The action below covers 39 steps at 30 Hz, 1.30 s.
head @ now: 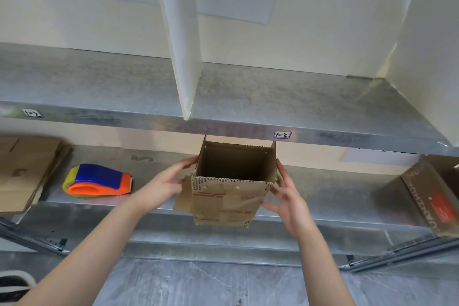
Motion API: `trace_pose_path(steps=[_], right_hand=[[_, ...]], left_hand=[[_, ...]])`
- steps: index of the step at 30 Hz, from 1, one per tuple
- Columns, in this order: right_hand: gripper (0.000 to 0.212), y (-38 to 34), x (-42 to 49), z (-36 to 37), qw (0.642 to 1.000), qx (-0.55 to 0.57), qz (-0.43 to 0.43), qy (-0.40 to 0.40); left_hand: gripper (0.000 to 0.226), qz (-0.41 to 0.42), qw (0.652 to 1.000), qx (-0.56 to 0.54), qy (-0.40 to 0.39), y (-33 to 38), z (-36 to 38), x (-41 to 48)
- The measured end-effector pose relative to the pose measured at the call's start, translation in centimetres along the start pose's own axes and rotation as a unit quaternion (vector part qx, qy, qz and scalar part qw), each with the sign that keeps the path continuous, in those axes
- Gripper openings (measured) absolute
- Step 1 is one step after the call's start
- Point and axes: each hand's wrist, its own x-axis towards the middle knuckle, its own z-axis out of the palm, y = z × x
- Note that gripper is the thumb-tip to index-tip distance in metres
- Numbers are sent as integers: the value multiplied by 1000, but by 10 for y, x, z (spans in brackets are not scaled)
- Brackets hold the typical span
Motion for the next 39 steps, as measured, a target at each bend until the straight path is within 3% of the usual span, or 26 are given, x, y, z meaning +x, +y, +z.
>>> trace_pose_path(steps=[2, 4, 9, 13, 16, 19, 23, 27, 30, 34, 37, 39], right_hand=[[80, 2, -3, 0, 1000, -15, 1, -19], [89, 0, -6, 5, 997, -71, -12, -40], [92, -7, -5, 10, 987, -151, -20, -41], [84, -12, -1, 11, 975, -210, -51, -53], [87, -15, 11, 9, 953, -289, -84, -38], [69, -18, 19, 13, 928, -355, -110, -19], [22, -36, 33, 13, 898, -414, -147, 27], [7, -53, 54, 16, 854, -509, -108, 31], [48, -54, 60, 16, 823, -564, -70, 17], [74, -53, 59, 8, 876, -480, -47, 24], [68, -49, 58, 0, 921, -388, -12, 16], [56, -49, 57, 0, 947, -322, -10, 12]], left_hand=[[87, -13, 999, 5, -44, -7, 4, -7], [91, -10, 999, 29, -34, -10, 12, -8], [69, 38, 981, 59, 181, 2, 26, 0], [40, 24, 984, 86, 156, -6, 15, -2], [45, 32, 984, 66, 160, -7, 8, 1], [30, 51, 975, 129, 173, -2, 5, 8], [20, 38, 972, 133, 190, 0, 4, 13], [15, 23, 973, 131, 189, 2, 1, 16], [39, 16, 983, 132, 128, 5, 2, 15], [63, -7, 991, 123, 56, 8, 0, 10], [88, -15, 994, 107, -23, 1, 0, 6], [86, -16, 986, 157, -49, -5, 5, 7]])
